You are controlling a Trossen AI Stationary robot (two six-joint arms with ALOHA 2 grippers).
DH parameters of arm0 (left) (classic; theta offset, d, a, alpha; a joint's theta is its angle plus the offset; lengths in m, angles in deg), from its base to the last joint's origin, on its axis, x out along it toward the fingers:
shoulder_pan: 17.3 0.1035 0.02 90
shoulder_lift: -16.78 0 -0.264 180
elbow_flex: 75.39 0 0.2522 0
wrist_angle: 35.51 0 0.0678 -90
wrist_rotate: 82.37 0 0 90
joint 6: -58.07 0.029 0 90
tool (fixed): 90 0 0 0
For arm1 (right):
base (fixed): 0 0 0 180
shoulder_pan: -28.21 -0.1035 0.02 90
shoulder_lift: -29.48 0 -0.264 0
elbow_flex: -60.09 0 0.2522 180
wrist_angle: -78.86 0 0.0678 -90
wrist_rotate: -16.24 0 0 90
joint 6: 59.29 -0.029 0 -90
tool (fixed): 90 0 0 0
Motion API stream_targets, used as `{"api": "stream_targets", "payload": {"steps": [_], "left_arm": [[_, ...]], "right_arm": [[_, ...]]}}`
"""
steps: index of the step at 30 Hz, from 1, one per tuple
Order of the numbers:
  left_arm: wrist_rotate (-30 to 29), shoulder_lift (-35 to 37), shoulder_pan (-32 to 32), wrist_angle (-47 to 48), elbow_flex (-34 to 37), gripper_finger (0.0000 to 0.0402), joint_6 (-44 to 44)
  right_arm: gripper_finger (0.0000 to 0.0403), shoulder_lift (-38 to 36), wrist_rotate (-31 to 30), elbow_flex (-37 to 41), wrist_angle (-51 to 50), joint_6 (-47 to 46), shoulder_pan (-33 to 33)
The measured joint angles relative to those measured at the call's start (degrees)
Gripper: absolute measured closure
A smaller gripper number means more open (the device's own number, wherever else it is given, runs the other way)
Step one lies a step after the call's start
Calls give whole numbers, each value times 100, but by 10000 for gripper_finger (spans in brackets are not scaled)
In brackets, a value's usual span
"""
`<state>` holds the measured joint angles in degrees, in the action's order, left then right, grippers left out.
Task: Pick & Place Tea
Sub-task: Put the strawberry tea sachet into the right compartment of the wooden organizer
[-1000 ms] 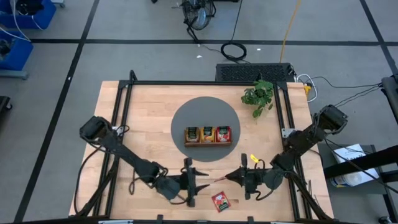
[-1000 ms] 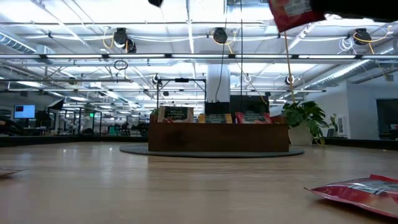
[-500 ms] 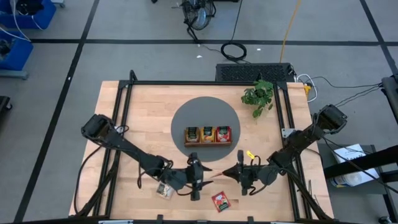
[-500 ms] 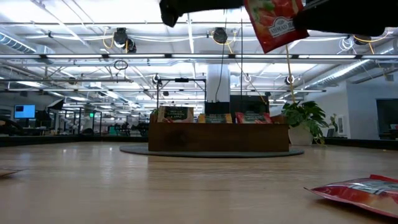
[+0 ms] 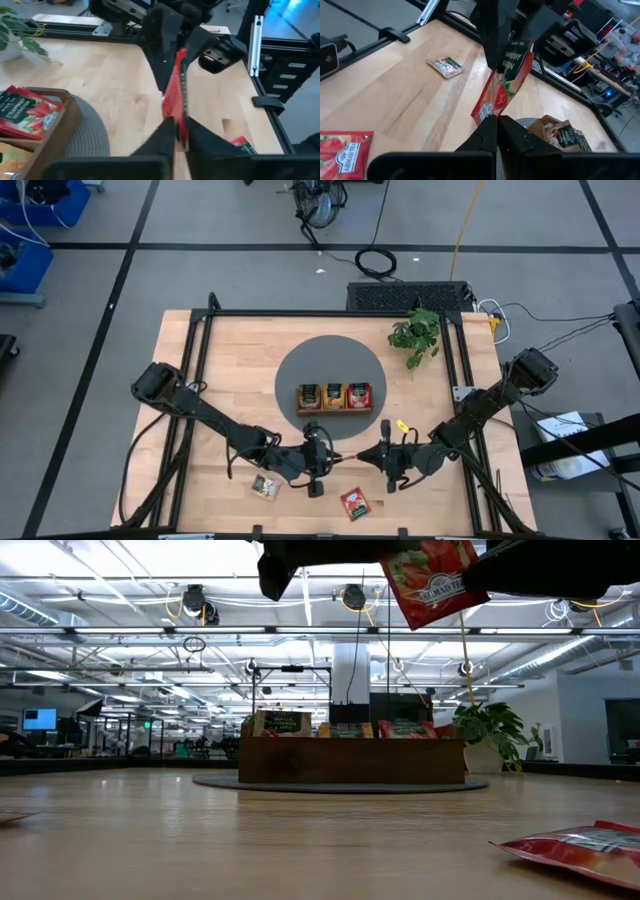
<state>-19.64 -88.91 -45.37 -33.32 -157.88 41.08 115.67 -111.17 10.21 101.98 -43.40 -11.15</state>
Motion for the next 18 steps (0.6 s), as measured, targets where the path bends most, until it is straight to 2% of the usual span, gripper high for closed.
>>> {"api": "stream_targets", "payload": {"steps": [2, 8, 15, 18], "left_arm": [[12, 0, -27, 0, 0, 391, 13], [34, 0, -36, 256, -4, 397, -18], [-97, 2, -95, 680, -4, 398, -209], [-124, 2, -99, 876, -4, 398, -386]], "right_arm": [[403, 0, 15, 0, -12, -186, 0], [398, 0, 28, 0, -110, -908, 71], [352, -39, 155, 3, -656, -1690, 72], [327, -216, 145, 9, -642, -1712, 66]]}}
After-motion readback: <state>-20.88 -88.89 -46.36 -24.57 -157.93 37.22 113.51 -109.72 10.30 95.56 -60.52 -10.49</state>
